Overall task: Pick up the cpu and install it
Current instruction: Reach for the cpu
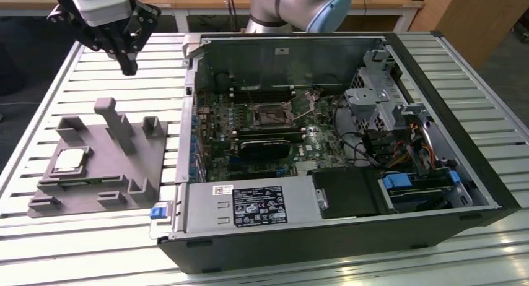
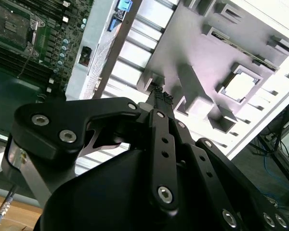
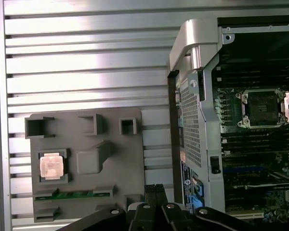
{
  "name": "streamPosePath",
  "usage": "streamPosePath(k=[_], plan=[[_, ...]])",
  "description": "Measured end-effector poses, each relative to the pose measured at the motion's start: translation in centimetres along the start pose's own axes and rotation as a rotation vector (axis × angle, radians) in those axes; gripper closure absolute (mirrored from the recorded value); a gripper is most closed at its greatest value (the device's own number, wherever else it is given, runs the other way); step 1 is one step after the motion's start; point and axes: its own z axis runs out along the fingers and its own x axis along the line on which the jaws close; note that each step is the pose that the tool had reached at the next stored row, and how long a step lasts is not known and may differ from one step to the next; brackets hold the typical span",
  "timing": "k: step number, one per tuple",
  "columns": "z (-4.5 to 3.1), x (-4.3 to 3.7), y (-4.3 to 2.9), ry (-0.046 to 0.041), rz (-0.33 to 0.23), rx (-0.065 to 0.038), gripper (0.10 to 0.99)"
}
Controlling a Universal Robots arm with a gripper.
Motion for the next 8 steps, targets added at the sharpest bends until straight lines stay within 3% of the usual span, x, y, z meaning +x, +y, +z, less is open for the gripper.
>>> streamPosePath(k=[8], plan=[[-0.03, 1.22, -0.09, 0.0000, 0.000, 0.000, 0.980]])
